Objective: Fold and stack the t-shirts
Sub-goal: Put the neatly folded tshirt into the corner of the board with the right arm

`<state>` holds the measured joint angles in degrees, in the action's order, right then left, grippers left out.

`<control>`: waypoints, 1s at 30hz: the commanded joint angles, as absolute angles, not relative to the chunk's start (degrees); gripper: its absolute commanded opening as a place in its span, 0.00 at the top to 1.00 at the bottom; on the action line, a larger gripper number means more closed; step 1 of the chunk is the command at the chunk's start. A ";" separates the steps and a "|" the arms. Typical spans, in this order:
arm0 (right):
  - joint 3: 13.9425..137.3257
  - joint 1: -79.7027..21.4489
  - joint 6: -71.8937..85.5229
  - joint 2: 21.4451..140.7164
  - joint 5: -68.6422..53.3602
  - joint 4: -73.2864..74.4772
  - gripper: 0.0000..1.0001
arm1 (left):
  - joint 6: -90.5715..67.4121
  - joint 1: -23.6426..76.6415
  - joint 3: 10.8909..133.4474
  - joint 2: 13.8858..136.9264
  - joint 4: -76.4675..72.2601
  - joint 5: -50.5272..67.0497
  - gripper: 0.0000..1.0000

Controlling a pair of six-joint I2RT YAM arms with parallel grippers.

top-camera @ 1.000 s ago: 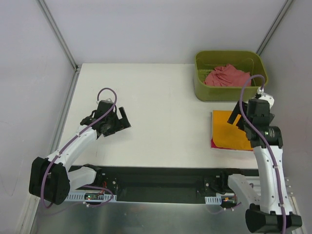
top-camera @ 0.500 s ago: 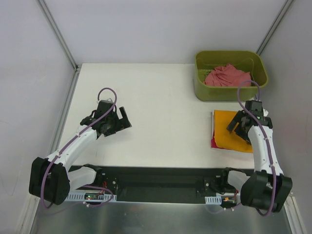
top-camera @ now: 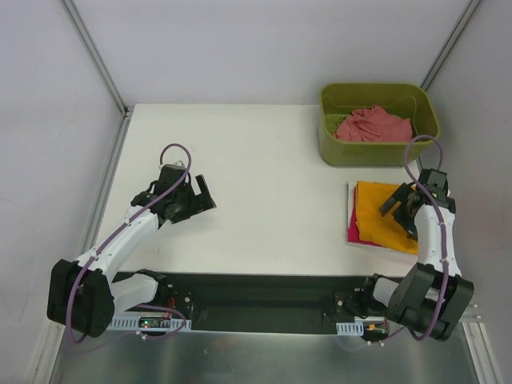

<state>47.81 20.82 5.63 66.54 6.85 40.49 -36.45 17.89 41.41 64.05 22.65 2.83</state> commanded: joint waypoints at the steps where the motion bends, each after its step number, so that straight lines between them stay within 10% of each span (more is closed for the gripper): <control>1: 51.41 21.01 3.69 59.43 1.50 40.16 0.01 | -35.33 17.40 41.57 62.75 21.71 3.78 0.01; 15: 47.91 17.16 -0.95 40.62 -18.98 33.32 0.00 | -37.00 17.40 43.07 58.72 21.80 4.92 0.01; 30: 37.98 -16.52 5.44 42.00 0.80 14.96 0.01 | -36.48 17.40 47.54 50.81 21.97 -2.28 0.01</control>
